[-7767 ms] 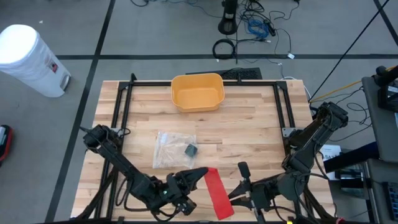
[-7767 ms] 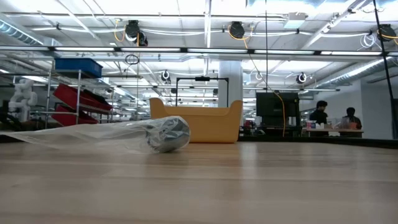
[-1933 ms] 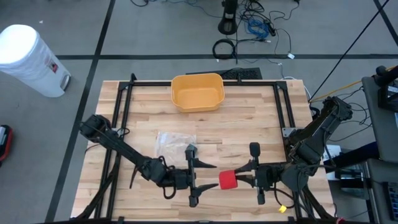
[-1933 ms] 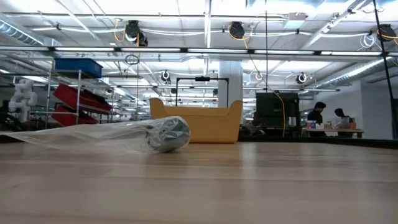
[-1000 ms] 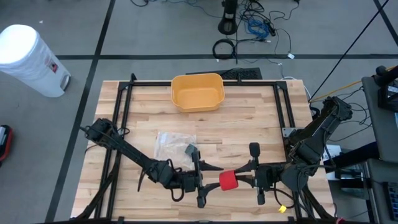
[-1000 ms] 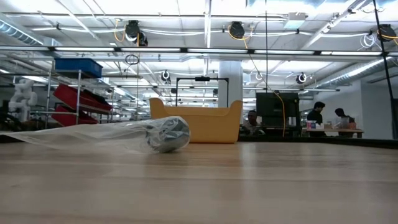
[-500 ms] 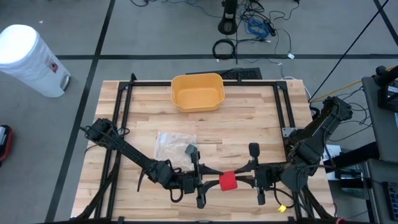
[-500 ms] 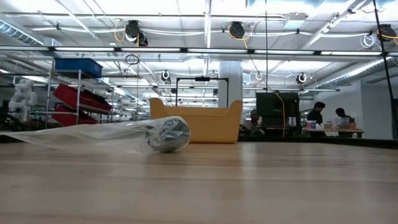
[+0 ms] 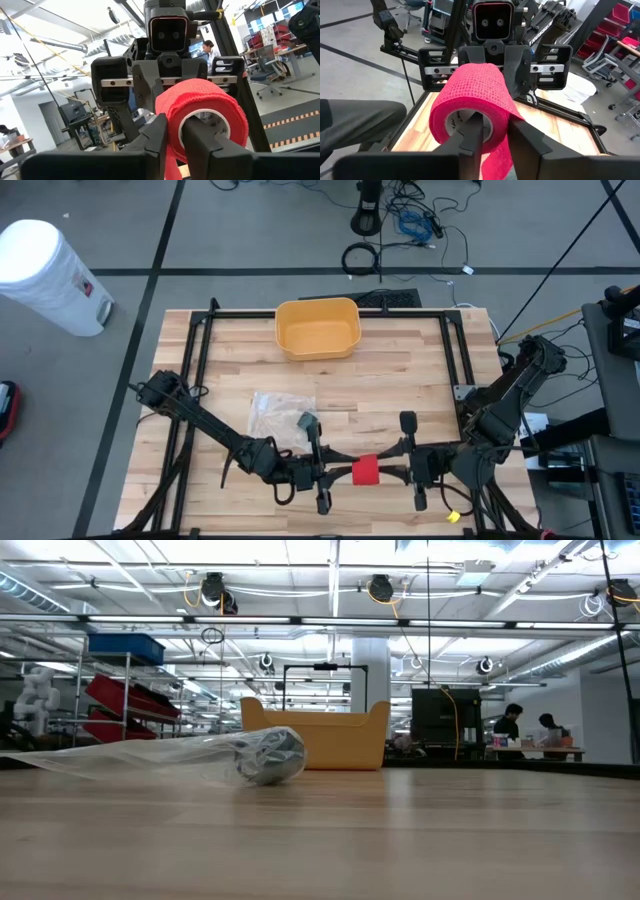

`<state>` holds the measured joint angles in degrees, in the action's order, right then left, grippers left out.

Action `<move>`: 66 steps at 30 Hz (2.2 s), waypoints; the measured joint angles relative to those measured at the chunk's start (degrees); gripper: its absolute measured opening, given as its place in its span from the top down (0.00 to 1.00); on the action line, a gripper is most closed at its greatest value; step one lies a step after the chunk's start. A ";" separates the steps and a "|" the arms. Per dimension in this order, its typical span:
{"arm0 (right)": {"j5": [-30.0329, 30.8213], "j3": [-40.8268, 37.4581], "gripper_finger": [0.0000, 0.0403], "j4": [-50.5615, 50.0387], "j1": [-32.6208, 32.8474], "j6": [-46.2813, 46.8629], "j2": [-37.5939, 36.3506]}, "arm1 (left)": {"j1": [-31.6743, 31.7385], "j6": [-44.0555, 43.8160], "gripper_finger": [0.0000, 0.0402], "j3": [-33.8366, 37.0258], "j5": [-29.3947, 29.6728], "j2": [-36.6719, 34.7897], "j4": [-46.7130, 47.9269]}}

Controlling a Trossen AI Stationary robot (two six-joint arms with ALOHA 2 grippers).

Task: Roll bandage
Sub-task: Roll the red bandage

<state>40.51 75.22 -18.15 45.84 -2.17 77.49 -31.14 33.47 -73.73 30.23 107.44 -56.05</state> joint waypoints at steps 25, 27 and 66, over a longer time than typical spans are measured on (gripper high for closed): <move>9.02 1.51 0.61 -1.44 9.22 -10.00 -0.43 | -1.42 0.28 0.87 0.00 -1.78 -0.08 -0.66; 9.03 1.51 0.61 -3.87 10.34 -13.00 -0.17 | -1.55 0.07 0.87 0.00 -1.74 -0.27 -0.96; 25.60 1.47 0.58 16.72 10.36 -97.60 26.80 | -11.43 -35.70 0.87 -0.02 10.54 -1.66 -1.42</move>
<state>66.11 76.69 -1.44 56.21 -99.78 104.29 -42.56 -2.22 -73.76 40.77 105.78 -57.47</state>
